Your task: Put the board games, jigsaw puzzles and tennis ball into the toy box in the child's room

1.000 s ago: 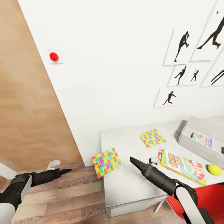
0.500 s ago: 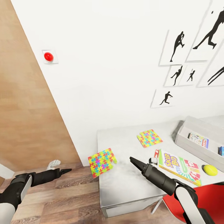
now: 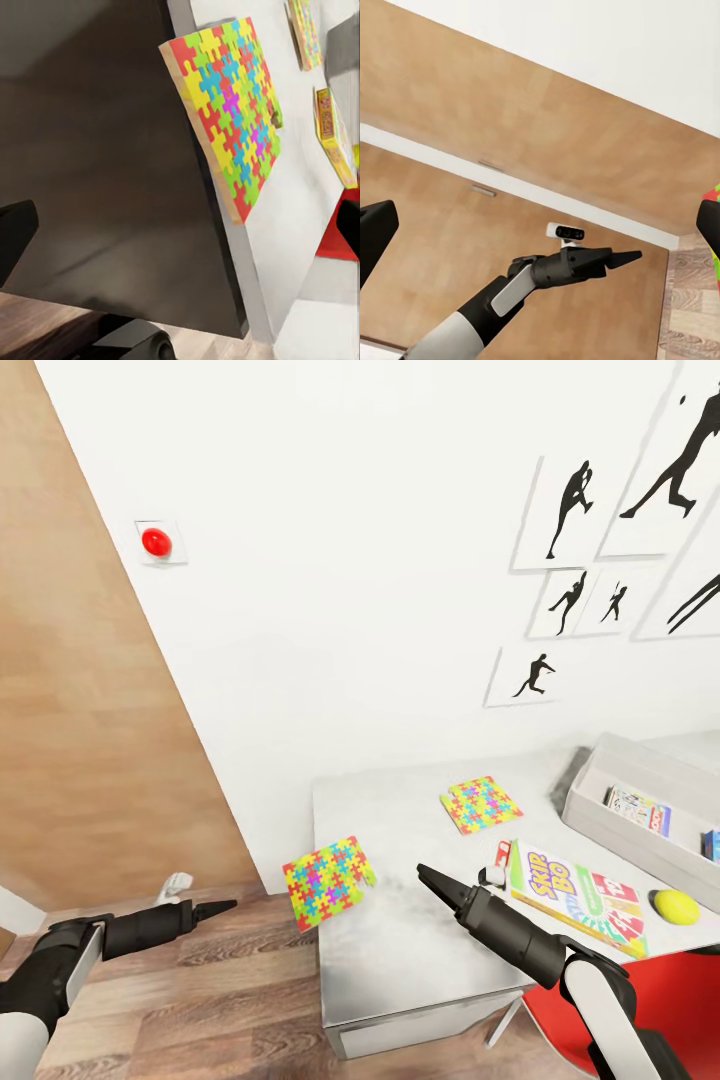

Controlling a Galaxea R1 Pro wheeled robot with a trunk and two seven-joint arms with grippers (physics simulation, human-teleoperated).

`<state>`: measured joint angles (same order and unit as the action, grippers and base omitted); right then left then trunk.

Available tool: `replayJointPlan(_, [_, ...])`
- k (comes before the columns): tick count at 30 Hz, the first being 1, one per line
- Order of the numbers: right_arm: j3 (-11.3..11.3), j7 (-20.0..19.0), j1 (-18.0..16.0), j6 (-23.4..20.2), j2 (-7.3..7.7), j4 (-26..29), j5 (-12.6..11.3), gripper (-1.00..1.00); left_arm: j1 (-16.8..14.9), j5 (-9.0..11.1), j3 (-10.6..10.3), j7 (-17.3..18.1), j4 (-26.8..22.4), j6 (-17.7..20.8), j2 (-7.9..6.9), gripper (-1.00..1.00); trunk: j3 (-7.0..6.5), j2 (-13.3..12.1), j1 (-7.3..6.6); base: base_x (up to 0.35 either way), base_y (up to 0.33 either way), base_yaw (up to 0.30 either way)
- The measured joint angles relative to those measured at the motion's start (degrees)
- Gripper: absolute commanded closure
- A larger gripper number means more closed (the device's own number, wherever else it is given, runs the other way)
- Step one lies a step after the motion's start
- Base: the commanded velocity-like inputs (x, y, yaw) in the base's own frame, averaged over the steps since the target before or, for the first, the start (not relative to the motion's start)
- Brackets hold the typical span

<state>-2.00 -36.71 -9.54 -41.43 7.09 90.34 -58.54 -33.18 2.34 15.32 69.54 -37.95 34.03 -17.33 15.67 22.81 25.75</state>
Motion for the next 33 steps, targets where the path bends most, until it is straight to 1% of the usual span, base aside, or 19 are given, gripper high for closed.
replayJointPlan(7, [0.02,-0.08,0.00,-0.06,0.00,0.05,0.00,-1.00,0.00,0.05,0.02,1.07,0.06,-0.13,-0.06,-1.00,0.00,0.00,0.00,0.000,0.000,0.000])
replayJointPlan(10, [0.02,-0.76,0.00,-0.08,0.04,0.28,0.01,-1.00,0.00,0.06,0.02,1.24,0.06,-0.23,-0.06,-1.00,0.00,0.00,0.00,0.000,0.000,0.000])
replayJointPlan(13, [0.05,-2.29,0.00,-0.11,0.11,0.36,0.03,-1.00,0.00,0.10,0.06,1.36,0.07,-0.28,-0.07,-1.00,0.00,0.00,0.00,0.000,0.000,0.000])
replayJointPlan(14, [0.06,-3.05,0.00,-0.10,0.18,0.37,0.04,-1.00,0.00,0.11,0.07,1.40,0.07,-0.29,-0.08,-1.00,0.00,0.00,0.00,0.000,0.000,0.000])
replayJointPlan(15, [0.08,-4.72,0.00,-0.11,0.30,0.40,0.02,-1.00,0.00,0.13,0.12,1.47,0.07,-0.31,-0.09,-1.00,0.00,0.00,0.00,0.000,0.000,0.000])
replayJointPlan(17, [0.06,-6.55,0.00,-0.10,0.41,0.42,0.04,-1.00,0.00,0.14,0.26,1.56,0.07,-0.32,-0.09,-1.00,0.00,0.00,0.00,0.000,0.000,0.000])
replayJointPlan(18, [0.06,-8.12,0.00,-0.19,0.48,0.43,0.03,-1.00,0.00,0.15,0.46,1.78,0.07,-0.34,-0.08,-1.00,0.00,0.00,0.00,0.000,0.000,0.000])
replayJointPlan(21, [0.09,-10.05,0.00,-0.46,0.72,0.48,0.03,-1.00,0.00,0.11,0.82,2.28,0.07,-0.35,-0.08,-1.00,0.00,0.00,0.00,0.000,0.000,0.000])
replayJointPlan(24, [0.11,-12.39,0.00,-0.74,1.45,0.51,-0.01,-1.00,0.00,0.10,1.08,2.86,0.07,-0.35,-0.04,-1.00,0.00,0.00,0.00,0.000,0.000,0.000])
replayJointPlan(25, [0.11,-14.12,0.00,-0.83,1.98,0.52,-0.07,-1.00,0.00,0.09,1.14,3.00,0.07,-0.35,-0.02,-1.00,0.00,0.00,0.00,0.000,0.000,0.000])
replayJointPlan(26, [0.12,-15.01,0.00,-0.85,2.22,0.52,-0.08,-1.00,0.00,0.09,1.16,3.05,0.07,-0.35,-0.01,-1.00,0.00,0.00,0.00,0.000,0.000,0.000])
replayJointPlan(31, [0.11,-20.19,0.00,-0.86,2.90,0.53,-0.10,-1.00,0.00,0.08,1.22,3.23,0.07,-0.32,0.01,-1.00,0.00,0.00,0.00,0.000,0.000,0.000])
replayJointPlan(32, [0.12,-22.04,0.00,-0.80,3.02,0.54,-0.09,-1.00,0.00,0.08,1.23,3.24,0.07,-0.26,0.01,-1.00,0.00,0.00,0.00,0.000,0.000,0.000])
replayJointPlan(33, [0.13,-22.83,0.00,-0.75,3.06,0.54,-0.07,-1.00,0.00,0.08,1.24,3.24,0.07,-0.25,0.01,-1.00,0.17,0.38,0.22,0.000,0.000,0.000])
